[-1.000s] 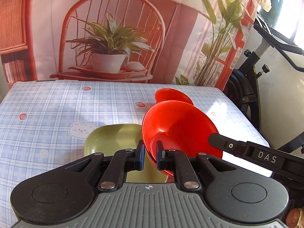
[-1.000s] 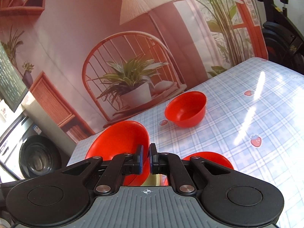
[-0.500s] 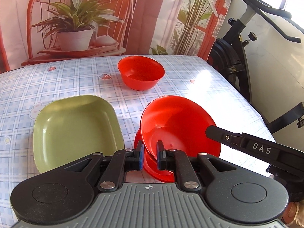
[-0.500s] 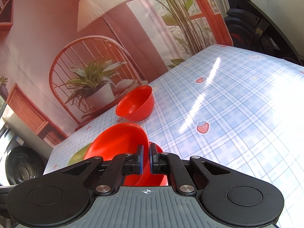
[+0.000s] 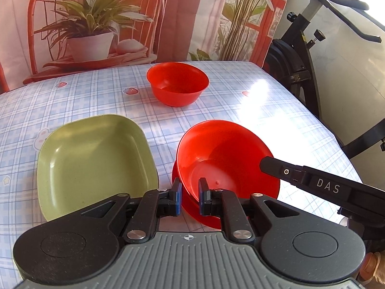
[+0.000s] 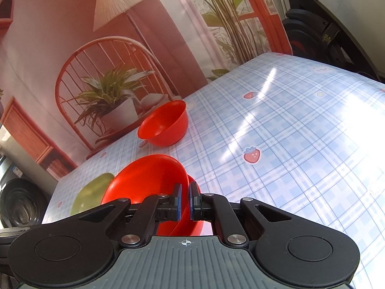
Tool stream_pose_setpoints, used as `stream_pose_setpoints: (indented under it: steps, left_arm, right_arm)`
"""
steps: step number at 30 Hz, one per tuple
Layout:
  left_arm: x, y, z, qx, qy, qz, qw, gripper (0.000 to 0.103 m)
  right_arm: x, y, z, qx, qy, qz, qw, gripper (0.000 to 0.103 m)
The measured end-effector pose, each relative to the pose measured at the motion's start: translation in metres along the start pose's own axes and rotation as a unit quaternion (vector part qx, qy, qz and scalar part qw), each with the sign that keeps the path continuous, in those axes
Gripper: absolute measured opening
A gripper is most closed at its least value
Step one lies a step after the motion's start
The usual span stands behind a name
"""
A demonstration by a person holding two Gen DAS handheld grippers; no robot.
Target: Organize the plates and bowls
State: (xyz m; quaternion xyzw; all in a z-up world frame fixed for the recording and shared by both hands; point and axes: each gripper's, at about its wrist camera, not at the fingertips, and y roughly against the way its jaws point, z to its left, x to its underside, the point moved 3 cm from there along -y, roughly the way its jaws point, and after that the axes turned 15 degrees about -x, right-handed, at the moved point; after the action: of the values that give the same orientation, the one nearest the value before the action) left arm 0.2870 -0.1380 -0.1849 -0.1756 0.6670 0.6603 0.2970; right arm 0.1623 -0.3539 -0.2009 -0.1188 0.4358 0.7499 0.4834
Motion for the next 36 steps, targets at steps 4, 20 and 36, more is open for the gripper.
stream_pose_setpoints:
  steps: [4, 20, 36]
  left_arm:
    - [0.000, -0.001, -0.001, 0.003, -0.004, 0.002, 1.0000, 0.015]
    - [0.002, -0.002, -0.002, 0.002, -0.014, 0.003, 0.9999, 0.017]
    - [-0.003, 0.006, 0.013, -0.003, 0.004, -0.017, 0.9998, 0.020]
  right_arm:
    - [0.000, 0.000, -0.001, 0.002, -0.001, 0.001, 1.000, 0.007]
    - [0.002, -0.002, -0.002, 0.010, -0.001, 0.004, 1.000, 0.005]
    - [-0.003, -0.001, -0.001, 0.027, 0.008, -0.001, 1.000, 0.005]
